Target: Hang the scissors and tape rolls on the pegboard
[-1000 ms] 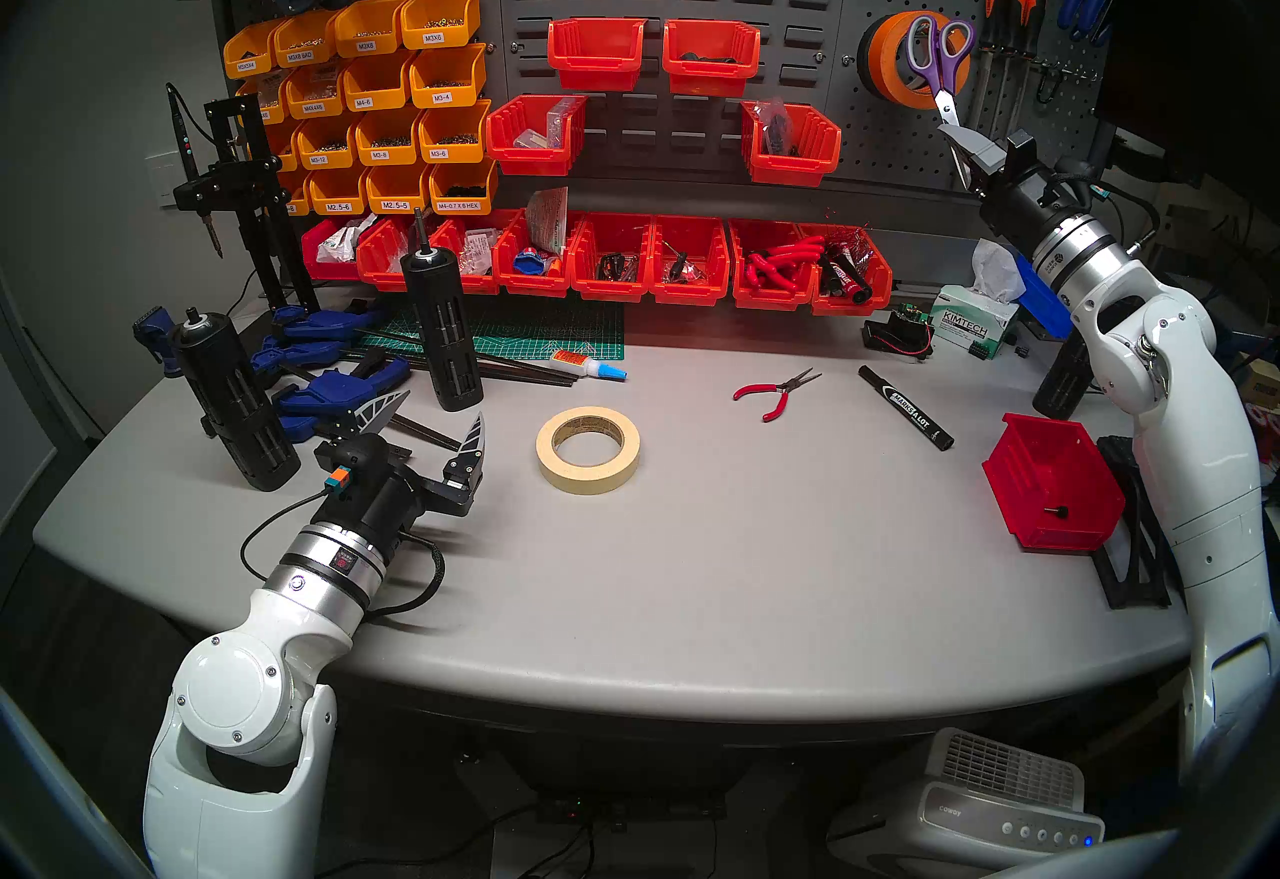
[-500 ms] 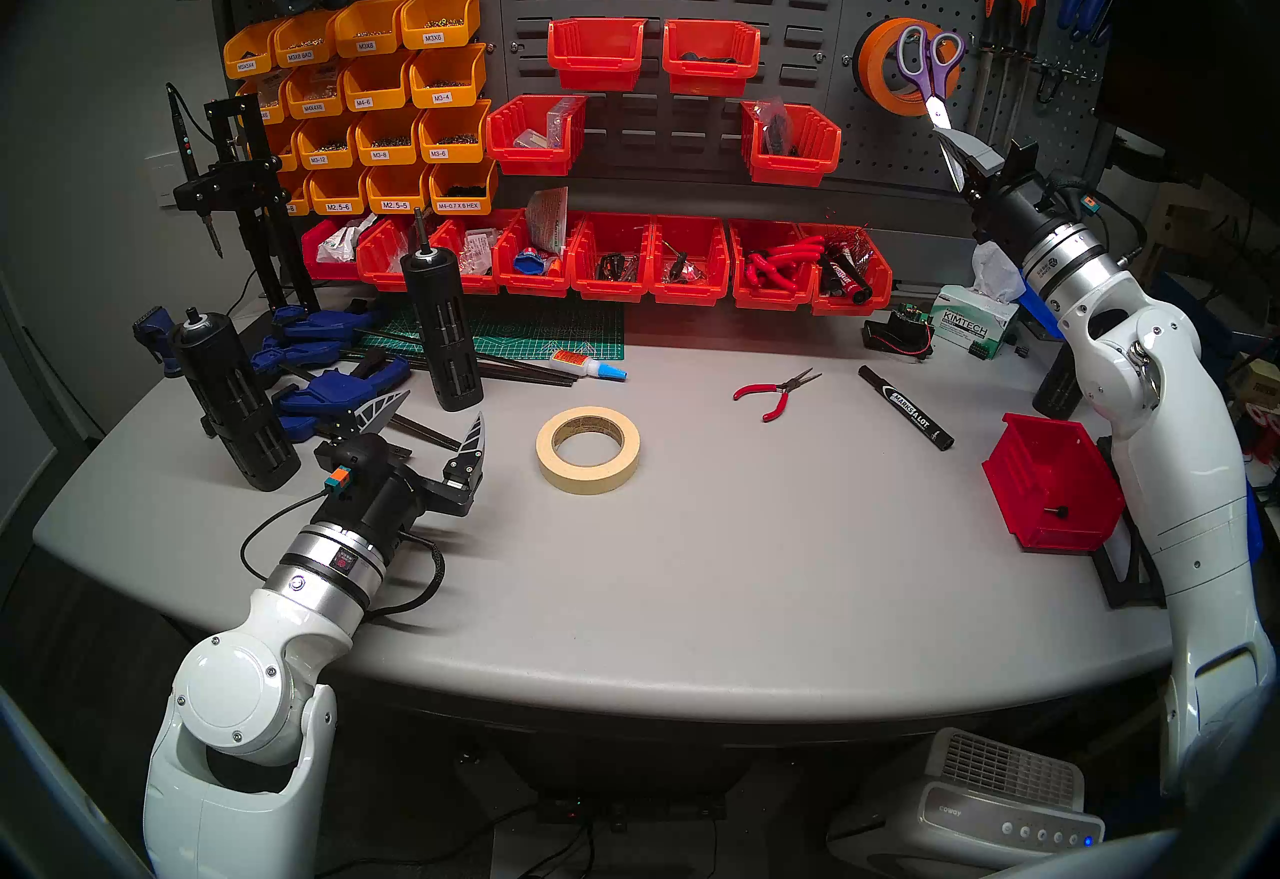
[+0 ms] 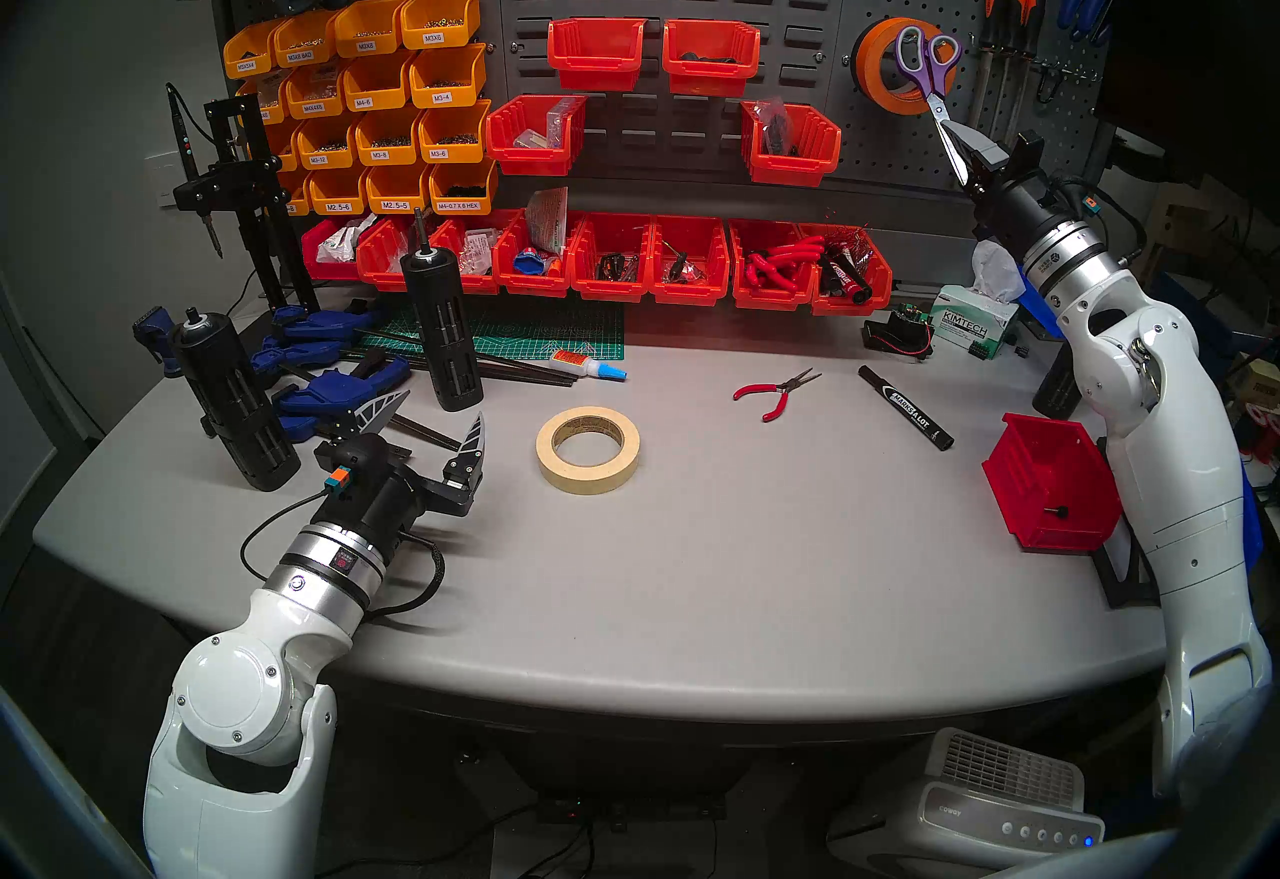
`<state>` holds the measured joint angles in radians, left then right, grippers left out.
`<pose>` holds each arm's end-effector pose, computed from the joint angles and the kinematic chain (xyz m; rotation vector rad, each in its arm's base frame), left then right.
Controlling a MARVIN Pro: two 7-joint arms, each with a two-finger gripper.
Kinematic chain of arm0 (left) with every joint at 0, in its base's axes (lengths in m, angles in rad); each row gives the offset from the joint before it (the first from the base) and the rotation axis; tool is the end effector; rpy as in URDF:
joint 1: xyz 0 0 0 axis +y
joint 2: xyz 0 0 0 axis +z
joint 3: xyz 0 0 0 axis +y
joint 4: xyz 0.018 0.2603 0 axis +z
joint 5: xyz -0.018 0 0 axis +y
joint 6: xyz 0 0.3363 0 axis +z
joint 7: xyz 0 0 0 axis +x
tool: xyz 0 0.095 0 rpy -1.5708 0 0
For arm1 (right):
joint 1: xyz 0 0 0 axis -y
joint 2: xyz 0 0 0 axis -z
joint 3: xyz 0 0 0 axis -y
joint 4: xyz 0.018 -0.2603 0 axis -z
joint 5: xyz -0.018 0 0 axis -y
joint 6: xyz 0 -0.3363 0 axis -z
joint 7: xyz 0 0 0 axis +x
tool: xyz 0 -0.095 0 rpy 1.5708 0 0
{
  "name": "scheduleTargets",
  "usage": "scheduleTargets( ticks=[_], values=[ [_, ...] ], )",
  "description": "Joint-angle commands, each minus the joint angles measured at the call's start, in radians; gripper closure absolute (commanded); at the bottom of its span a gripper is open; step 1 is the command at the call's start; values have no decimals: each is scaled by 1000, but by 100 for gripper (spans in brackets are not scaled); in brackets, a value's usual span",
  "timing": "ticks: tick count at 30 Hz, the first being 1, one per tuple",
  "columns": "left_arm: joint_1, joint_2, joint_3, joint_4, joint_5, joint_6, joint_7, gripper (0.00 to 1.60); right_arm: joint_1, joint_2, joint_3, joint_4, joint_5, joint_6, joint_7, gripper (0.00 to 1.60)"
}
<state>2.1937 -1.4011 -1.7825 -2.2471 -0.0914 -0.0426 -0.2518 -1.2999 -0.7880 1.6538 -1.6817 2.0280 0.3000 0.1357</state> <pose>0.2937 0.0523 -0.2019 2.0924 -0.4178 2.3000 0.4610 -0.1585 -0.0118 -1.1986 0.4575 -1.4474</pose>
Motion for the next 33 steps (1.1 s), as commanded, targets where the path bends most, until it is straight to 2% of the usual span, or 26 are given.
scheduleTargets(
  ticks=[1, 13, 14, 16, 20, 21, 24, 27, 30, 33],
  values=[
    [0, -1, 2, -15, 0, -7, -1, 0, 19, 12, 12, -12, 1, -5, -13, 160],
    [0, -1, 2, -15, 0, -7, -1, 0, 15, 14, 1, -26, -23, -36, -70, 160],
    [0, -1, 2, -15, 0, -7, -1, 0, 17, 13, 1, -26, -22, -39, -77, 157],
    [0, -1, 2, -15, 0, -7, -1, 0, 20, 11, 1, -23, -23, -38, -75, 139],
    [0, -1, 2, -15, 0, -7, -1, 0, 24, 11, 1, -26, -28, -41, -89, 139],
    [0, -1, 2, -15, 0, -7, -1, 0, 25, 9, 2, -26, -25, -41, -90, 132],
    [0, -1, 2, -15, 0, -7, -1, 0, 28, 7, 0, -25, -27, -41, -97, 125],
    [0, -1, 2, -15, 0, -7, -1, 0, 28, 7, -1, -26, -28, -41, -102, 102],
    [0, -1, 2, -15, 0, -7, -1, 0, 27, 5, -1, -26, -29, -40, -104, 100],
    [0, -1, 2, -15, 0, -7, -1, 0, 25, 3, 0, -29, -30, -42, -110, 87]
  ],
)
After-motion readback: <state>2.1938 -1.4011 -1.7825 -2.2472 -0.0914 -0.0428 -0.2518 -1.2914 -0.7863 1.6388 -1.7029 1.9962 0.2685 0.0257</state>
